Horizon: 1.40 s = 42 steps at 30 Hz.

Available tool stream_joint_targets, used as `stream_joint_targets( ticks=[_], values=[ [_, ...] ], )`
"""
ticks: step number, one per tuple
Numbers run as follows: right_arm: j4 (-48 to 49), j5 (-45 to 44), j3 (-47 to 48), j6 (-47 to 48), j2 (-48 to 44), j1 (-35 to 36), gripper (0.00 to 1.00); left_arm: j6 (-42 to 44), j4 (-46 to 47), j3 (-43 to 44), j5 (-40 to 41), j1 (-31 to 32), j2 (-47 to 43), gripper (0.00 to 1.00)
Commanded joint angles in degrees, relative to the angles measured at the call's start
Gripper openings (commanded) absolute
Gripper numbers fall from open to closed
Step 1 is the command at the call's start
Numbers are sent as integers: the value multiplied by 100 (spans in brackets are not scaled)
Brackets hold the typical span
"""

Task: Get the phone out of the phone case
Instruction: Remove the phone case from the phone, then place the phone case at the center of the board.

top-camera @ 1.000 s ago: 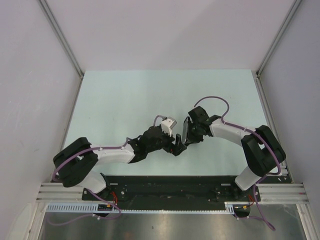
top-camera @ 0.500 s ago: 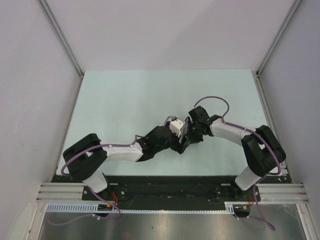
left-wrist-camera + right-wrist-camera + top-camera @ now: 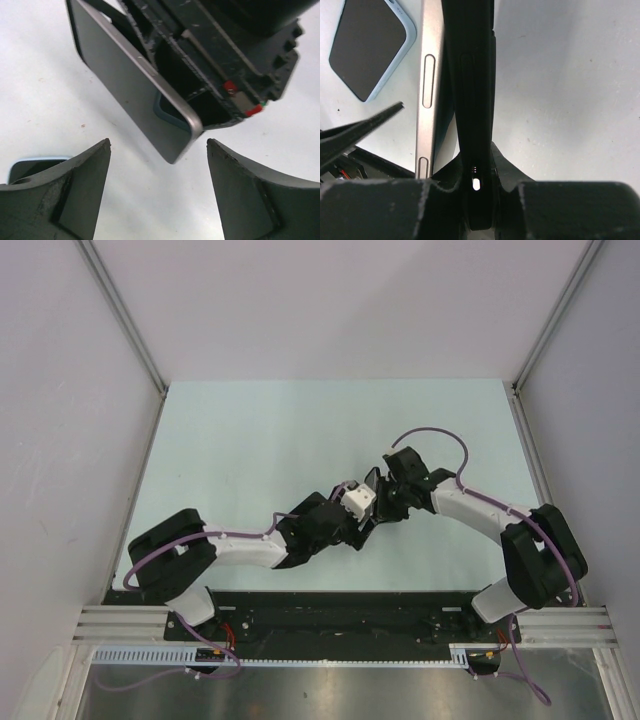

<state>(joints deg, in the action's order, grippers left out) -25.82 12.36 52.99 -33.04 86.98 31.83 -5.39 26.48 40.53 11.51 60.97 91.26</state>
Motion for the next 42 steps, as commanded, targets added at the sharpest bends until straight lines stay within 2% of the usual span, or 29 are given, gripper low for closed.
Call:
stream_joint_targets(
  ticks=[1, 14, 17, 19, 25, 26, 27, 30, 38, 41, 42],
  values=[
    [-133, 47, 80, 227, -348, -28, 0, 521, 357, 25, 861, 91, -30, 80],
    [-98, 144, 9, 201, -410, -11, 0, 679, 419, 244, 1670, 99, 93, 71],
    [-98, 170, 9, 192, -515, 7, 0, 609, 393, 323, 1933, 99, 120, 63],
    [-72, 205, 1, 175, -559, 7, 0, 574, 323, 429, 1996, 117, 181, 54],
    [-46, 241, 1, 157, -577, 60, 0, 363, 7, 824, 1803, 152, 453, 47],
    [-63, 249, 1, 140, -594, 68, 0, 363, -37, 859, 1794, 152, 471, 42],
    [-37, 284, -17, 157, -629, 60, 0, 363, -64, 929, 1785, 152, 489, 23],
    [-63, 267, -26, 166, -735, 51, 0, 319, -187, 1000, 1907, 152, 471, 0],
    [-563, 179, -263, 456, -1244, -309, 0, 521, -345, 895, 2276, 135, -64, 0],
    [-915, -66, -412, 631, -1622, -589, 0, 653, -363, 807, 2242, -6, -380, 0],
    [-1064, -563, -404, 597, -1710, -634, 0, 610, -398, 807, 2146, -67, -538, 0]
  ],
)
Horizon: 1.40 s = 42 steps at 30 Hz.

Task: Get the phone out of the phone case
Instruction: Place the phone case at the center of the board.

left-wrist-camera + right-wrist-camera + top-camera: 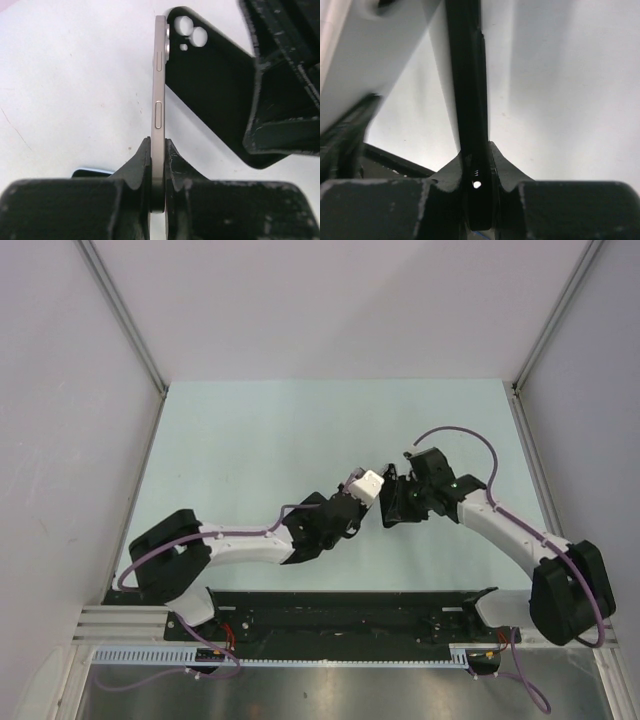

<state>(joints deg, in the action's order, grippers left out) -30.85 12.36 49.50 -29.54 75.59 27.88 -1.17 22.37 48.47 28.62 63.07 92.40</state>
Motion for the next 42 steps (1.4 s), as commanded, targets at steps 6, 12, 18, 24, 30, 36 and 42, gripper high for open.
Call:
stream_joint_targets(
  ticks=[6, 12, 18, 24, 30, 36, 42],
  values=[
    [-616, -1666, -334, -122, -1556, -362, 0, -216, -268, 92, -383, -831, -1092, 0],
    [-239, -2257, -484, -158, -1591, -625, 0, -349, -452, 478, -182, -1094, -752, 0],
    [746, -741, -485, 624, -1057, -2328, 0, -357, -3154, 3056, 1382, -1227, 959, 0],
    [1678, 1084, -494, 634, 341, -3754, 32, -156, -3546, 4282, 1356, -1244, 2017, 0],
    [1302, 261, -537, 695, -70, -3922, 100, 98, -3600, 5294, 1480, -1244, 2834, 0],
    [713, -594, -967, 300, -1911, -3922, 100, 529, -3353, 6619, 1419, -1140, 3871, 0],
    [-412, -175, -1223, -217, -4118, -3878, 100, 995, -3080, 8086, 830, -814, 4891, 0]
  ],
)
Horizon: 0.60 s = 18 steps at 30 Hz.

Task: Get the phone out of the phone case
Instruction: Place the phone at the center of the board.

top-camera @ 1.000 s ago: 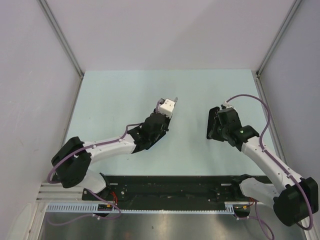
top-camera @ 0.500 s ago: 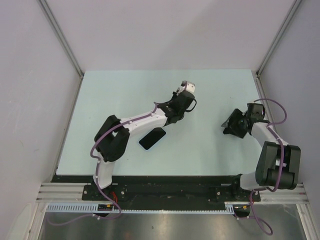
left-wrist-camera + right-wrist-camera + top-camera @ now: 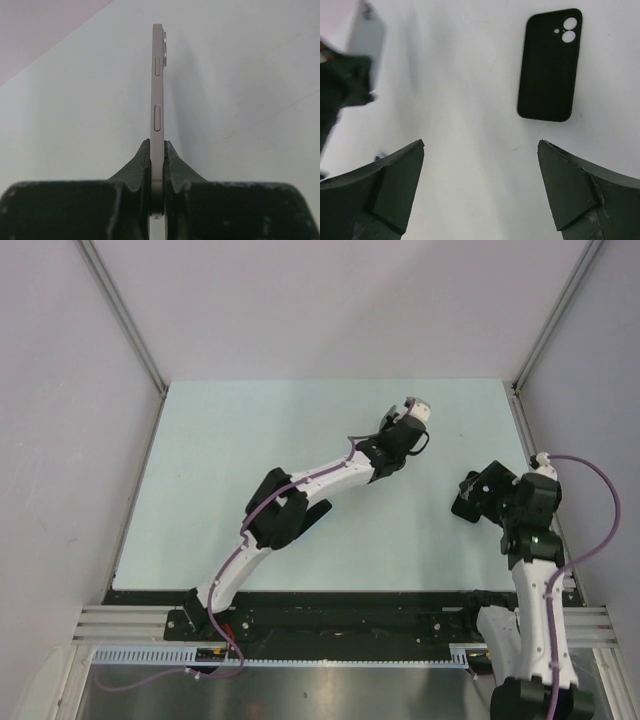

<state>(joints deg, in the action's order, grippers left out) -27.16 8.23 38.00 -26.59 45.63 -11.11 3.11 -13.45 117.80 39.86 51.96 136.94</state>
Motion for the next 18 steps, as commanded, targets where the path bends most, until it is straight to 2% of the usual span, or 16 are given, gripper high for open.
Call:
stream_joint_targets(
  ticks=[1, 3, 7, 10, 15, 18],
  values=[
    [-1000, 423, -56, -688, -1378, 13, 100, 620, 467, 1358, -355, 323, 586, 0],
    [-1299, 828, -73, -1249, -1722, 30, 100, 673, 352, 1919, -356, 358, 982, 0],
    [-1389, 1381, -82, -1752, -2206, 57, 100, 568, 370, 2054, -242, 323, 1133, 0],
    [-1380, 1471, -82, -1771, -2225, 66, 100, 663, 343, 1905, 135, 235, 1080, 0],
    [-1459, 1532, -82, -1753, -2181, 66, 100, 568, 317, 931, 602, -344, 545, 0],
    [-1442, 1497, -73, -1648, -2146, 66, 100, 375, -60, 1007, 568, -775, 622, 0]
  ],
)
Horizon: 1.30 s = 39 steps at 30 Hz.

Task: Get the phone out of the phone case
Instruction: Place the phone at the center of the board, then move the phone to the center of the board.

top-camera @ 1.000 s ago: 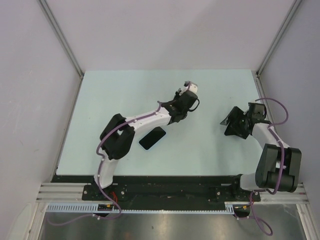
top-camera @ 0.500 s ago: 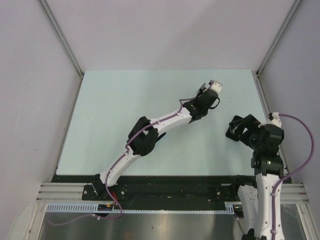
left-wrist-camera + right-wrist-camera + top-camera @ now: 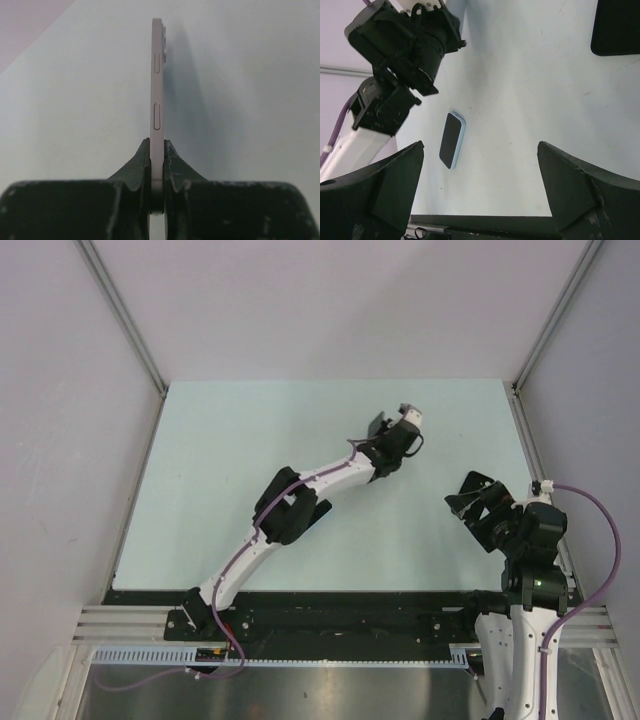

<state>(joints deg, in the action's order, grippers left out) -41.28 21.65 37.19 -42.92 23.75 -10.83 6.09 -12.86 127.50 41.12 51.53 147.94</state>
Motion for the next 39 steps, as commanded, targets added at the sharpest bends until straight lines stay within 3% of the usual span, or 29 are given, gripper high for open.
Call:
stream_joint_targets(
  ticks=[1, 5, 9, 12, 15, 16, 21, 26, 31, 39],
  values=[
    [-30, 164, -1, 20, 94, 37, 100, 77, -337, 221, 397, -888, -416, 0],
    [14, 278, -1, 3, 148, 37, 100, 244, -568, 548, 379, -1083, -108, 4],
    [-38, 270, -1, 64, 148, 37, 100, -115, -664, 337, -262, -1215, -195, 50],
    [-82, 296, -1, 64, 130, 37, 100, -300, -858, 328, -543, -1233, -195, 77],
    [-47, 349, -1, 55, 122, 37, 100, -511, -929, 179, -982, -1242, -405, 97],
    [-47, 357, -1, 55, 130, 37, 100, -556, -902, 65, -1070, -1242, -493, 100],
    [-117, 358, -1, 82, 77, 46, 100, -906, -885, -558, -1396, -1268, -1483, 100],
    [-65, 278, -1, 117, 139, 125, 100, -1460, -647, -2525, -2063, -1391, -2847, 100],
    [67, 182, -1, 187, 314, 283, 100, -1945, -401, -4615, -3346, -1505, -4007, 100],
    [129, -20, -1, 213, 508, 704, 99, -2226, -498, -6376, -4226, -1514, -4932, 100]
  ],
)
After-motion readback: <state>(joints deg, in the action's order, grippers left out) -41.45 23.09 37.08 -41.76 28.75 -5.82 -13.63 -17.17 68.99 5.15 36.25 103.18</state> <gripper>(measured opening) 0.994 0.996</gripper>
